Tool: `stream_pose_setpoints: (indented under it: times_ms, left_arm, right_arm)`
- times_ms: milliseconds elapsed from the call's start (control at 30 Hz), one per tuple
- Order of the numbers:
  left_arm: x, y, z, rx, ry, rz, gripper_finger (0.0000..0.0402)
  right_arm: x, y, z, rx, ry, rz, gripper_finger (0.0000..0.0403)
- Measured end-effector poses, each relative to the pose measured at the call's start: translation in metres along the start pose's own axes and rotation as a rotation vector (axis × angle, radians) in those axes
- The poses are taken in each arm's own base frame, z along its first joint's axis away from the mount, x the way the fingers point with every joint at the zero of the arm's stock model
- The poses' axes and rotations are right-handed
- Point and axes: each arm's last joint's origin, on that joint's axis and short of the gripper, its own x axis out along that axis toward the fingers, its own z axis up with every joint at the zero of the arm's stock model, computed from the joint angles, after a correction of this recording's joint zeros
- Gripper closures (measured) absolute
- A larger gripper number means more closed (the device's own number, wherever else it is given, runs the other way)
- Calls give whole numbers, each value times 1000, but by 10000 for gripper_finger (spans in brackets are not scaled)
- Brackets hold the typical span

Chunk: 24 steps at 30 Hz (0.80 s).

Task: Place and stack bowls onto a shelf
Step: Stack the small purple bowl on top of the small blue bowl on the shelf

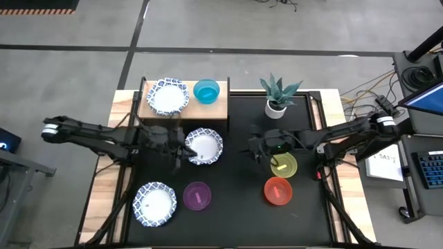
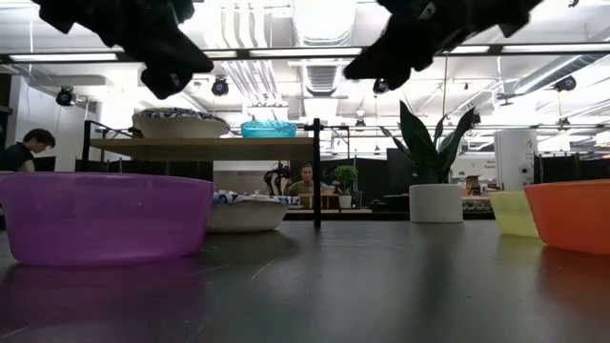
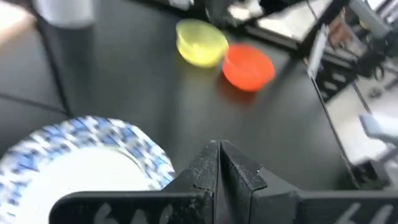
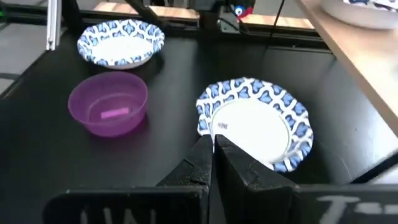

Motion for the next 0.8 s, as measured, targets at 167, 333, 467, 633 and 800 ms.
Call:
stream_pose_setpoints:
  times_ms: [167,333,467,633,800]
  left_arm:
    - [8,-29,3,21,175,-52,402]
    - [21,-59,4,-16,340,-66,401]
    - [32,-75,-1,-10,532,-10,385]
    - [45,-85,-11,8,689,63,338]
    - [63,-84,-25,23,732,166,281]
  right_arm:
    - [-13,1,-7,-8,-25,1,394]
    - [-19,2,-6,-26,-37,5,394]
    - [-27,2,-1,-40,-59,11,394]
    - [-38,6,3,-43,-74,28,394]
    - [-47,14,8,-72,-107,54,394]
